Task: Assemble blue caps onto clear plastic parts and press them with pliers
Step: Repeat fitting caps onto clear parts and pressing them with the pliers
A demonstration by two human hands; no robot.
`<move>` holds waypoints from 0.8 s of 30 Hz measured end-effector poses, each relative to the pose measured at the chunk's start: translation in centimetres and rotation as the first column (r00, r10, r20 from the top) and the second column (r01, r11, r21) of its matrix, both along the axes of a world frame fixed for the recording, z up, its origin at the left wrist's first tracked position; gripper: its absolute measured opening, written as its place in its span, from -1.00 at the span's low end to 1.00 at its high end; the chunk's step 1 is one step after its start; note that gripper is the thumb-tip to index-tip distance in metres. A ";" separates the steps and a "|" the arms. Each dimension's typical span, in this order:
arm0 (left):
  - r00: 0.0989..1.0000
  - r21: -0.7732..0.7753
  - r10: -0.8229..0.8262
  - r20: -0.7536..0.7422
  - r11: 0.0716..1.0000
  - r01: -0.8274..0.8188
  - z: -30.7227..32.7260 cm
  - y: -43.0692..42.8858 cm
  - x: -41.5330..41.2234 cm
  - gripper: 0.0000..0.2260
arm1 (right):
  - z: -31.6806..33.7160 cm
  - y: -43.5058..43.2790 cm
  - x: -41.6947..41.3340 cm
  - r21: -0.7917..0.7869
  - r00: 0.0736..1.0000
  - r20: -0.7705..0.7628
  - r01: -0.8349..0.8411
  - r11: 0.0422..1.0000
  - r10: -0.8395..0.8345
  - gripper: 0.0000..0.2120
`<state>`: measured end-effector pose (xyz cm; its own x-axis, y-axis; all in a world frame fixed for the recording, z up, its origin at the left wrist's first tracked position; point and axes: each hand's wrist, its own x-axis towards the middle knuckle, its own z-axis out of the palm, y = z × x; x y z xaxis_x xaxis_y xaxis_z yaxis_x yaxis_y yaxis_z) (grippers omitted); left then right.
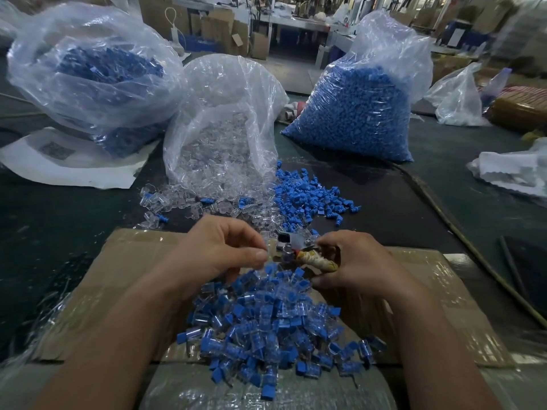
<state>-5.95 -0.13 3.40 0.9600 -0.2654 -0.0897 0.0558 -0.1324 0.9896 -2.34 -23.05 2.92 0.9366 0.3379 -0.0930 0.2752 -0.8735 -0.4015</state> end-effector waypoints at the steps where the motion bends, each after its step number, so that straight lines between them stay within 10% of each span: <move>1: 0.999 0.013 -0.034 -0.001 0.999 0.034 0.0 0.0 0.0 -0.91 | 0.0 0.0 0.0 -0.005 1.000 -0.003 -0.003 1.000 0.003 -0.49; 9: 0.999 0.032 -0.018 0.035 0.999 0.017 -0.7 0.1 0.2 -0.88 | -0.4 -0.4 0.2 -0.049 0.995 -0.084 -0.049 0.998 0.045 -0.26; 15: 0.944 0.212 0.203 0.262 0.942 -0.261 -1.4 -0.2 1.1 -0.85 | -0.4 -0.8 0.4 0.046 0.996 -0.094 -0.001 0.999 0.005 -0.51; 24: 0.935 0.610 0.097 0.340 0.735 -0.298 -1.0 -2.3 4.6 -0.85 | 0.0 -1.4 1.1 0.292 0.964 0.167 0.151 0.944 -0.206 -0.89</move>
<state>-1.37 -2.41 2.44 0.9941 -0.0411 0.1001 -0.0964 -0.7564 0.6470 -1.25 -24.45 2.90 0.9744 0.1501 0.1676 0.2209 -0.7788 -0.5871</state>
